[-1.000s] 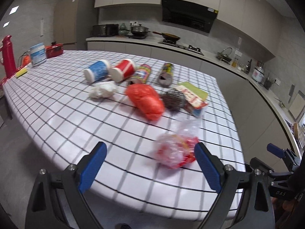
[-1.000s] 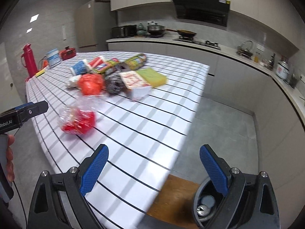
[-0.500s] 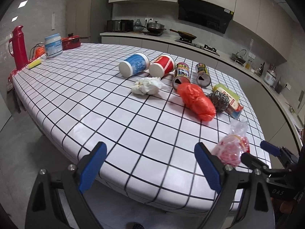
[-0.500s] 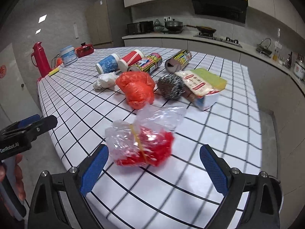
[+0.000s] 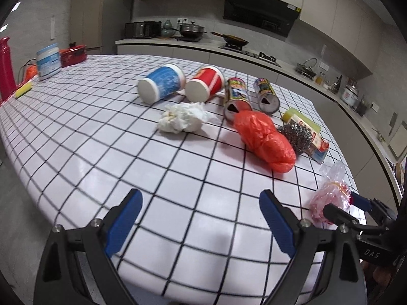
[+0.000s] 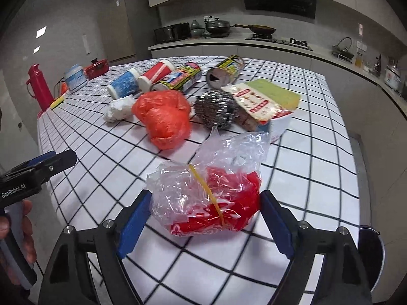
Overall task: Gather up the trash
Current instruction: 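Grasp the clear plastic bag with red contents with the right tool, then grasp the white crumpled tissue with the left tool while the right tool holds the bag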
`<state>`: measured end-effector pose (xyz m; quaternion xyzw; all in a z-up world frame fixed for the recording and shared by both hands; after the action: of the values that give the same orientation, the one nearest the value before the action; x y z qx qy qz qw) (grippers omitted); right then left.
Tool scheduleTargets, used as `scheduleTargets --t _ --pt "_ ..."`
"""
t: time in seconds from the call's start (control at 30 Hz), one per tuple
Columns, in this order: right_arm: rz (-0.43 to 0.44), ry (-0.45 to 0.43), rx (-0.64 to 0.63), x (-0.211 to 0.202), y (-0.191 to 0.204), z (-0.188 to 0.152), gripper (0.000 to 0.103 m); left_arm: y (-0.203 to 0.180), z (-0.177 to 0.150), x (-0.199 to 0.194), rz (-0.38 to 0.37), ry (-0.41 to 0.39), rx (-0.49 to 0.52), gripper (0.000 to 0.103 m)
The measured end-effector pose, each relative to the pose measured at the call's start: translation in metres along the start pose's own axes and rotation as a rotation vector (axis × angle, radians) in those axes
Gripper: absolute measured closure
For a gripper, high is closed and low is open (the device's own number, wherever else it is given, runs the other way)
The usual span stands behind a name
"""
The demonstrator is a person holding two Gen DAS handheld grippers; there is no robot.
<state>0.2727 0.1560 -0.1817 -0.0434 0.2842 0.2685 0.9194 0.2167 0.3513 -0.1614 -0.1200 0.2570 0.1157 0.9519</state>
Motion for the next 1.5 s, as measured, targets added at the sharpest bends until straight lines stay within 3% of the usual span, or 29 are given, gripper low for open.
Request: scheduleTargets --t 0.23,0.33,0.53,0.67,0.8,1.0,1.07,1.13,1.2,1.5 --pt "-0.066 -0.012 0.033 0.000 -0.034 0.006 0.017 -0.036 0.010 0.028 -0.079 0.011 0.047 0.009" --pt "-0.080 -0.019 0.028 0.003 -0.041 0.010 0.017 -0.040 0.020 0.039 -0.078 0.004 0.059 0.009" --pt "-0.097 -0.022 0.037 0.009 -0.048 0.017 0.017 0.003 0.042 0.058 0.006 -0.017 0.027 0.009" --pt "-0.112 -0.026 0.047 0.015 -0.054 0.020 0.016 0.028 0.047 0.086 0.043 0.022 -0.012 0.009" --pt "-0.129 -0.016 0.043 0.021 -0.056 0.023 0.015 0.036 0.047 0.111 0.021 0.075 -0.064 0.009" --pt "-0.140 -0.007 0.038 0.025 -0.059 0.025 0.014 0.034 0.051 0.125 0.011 0.102 -0.047 0.009" --pt "-0.137 -0.004 0.047 0.026 -0.060 0.025 0.014 0.034 0.050 0.128 0.010 0.098 -0.040 0.014" --pt "-0.134 -0.002 0.054 0.027 -0.061 0.026 0.016 0.034 0.051 0.126 0.005 0.095 -0.026 0.036" --pt "-0.128 -0.002 0.062 0.027 -0.061 0.027 0.020 0.033 0.051 0.123 -0.029 0.092 -0.034 0.047" --pt "-0.134 -0.033 0.060 0.012 -0.065 0.026 0.022 0.027 0.050 0.082 -0.039 0.020 -0.017 0.050"
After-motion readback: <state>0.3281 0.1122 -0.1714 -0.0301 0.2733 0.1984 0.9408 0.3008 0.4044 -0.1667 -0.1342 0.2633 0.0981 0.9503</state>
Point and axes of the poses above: each gripper's, at about its wrist camera, not at the fingertips, and x roughly the way its jaws point, y to its left, z to its top, the point moved 9 cm from there along x, roughly the way its jaws point, and after that the axes turned 13 degrees about -y, right-handed, at the moved point
